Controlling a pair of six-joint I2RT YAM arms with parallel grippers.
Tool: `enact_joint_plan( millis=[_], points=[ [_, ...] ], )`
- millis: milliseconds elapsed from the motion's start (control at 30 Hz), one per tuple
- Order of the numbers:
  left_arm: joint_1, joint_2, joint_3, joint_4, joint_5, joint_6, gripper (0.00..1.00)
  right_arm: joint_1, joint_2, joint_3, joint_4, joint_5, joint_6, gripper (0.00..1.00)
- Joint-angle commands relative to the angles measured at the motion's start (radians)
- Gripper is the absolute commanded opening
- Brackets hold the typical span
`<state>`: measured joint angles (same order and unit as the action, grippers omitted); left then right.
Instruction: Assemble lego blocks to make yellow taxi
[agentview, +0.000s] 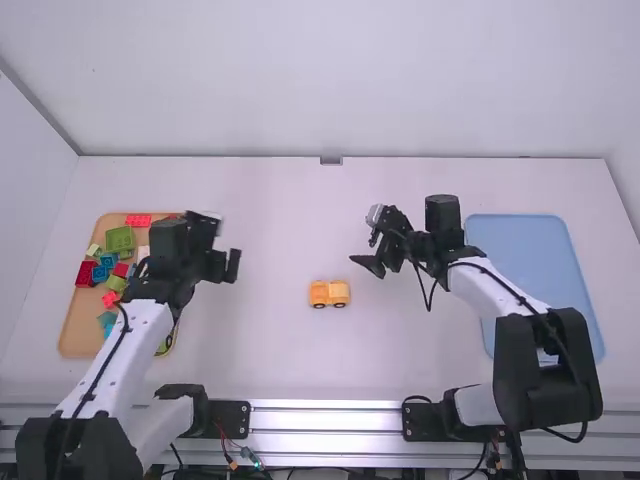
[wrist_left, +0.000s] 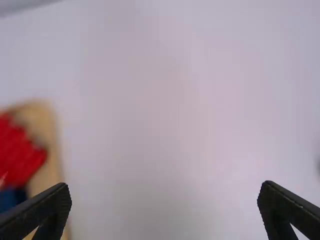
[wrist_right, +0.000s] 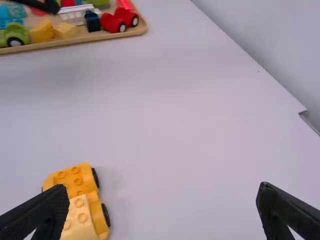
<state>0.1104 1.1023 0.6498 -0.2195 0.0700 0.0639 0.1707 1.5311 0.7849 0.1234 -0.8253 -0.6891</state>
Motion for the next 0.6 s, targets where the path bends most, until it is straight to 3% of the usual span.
enact_joint_plan(
  millis=[0, 267, 500, 567],
  points=[
    [0.075, 0.004, -0.004, -0.020, -0.202, -0.361, 0.99, -0.002, -0.002, 0.007, 0.005, 0.018, 0.064, 0.99],
    [0.239, 0.146, 0.088, -0.105, -0.115, -0.363, 0.99, -0.002, -0.002, 0.007, -0.004, 0.018, 0.065, 0.99],
    [0.301, 0.478, 0.365, -0.315, -0.112, -0.333, 0.99, 0.006, -0.002, 0.007, -0.007, 0.018, 0.065, 0.99],
    [0.301, 0.547, 0.419, -0.359, -0.112, -0.334, 0.93, 0.006, -0.002, 0.007, -0.007, 0.019, 0.065, 0.99]
  ],
)
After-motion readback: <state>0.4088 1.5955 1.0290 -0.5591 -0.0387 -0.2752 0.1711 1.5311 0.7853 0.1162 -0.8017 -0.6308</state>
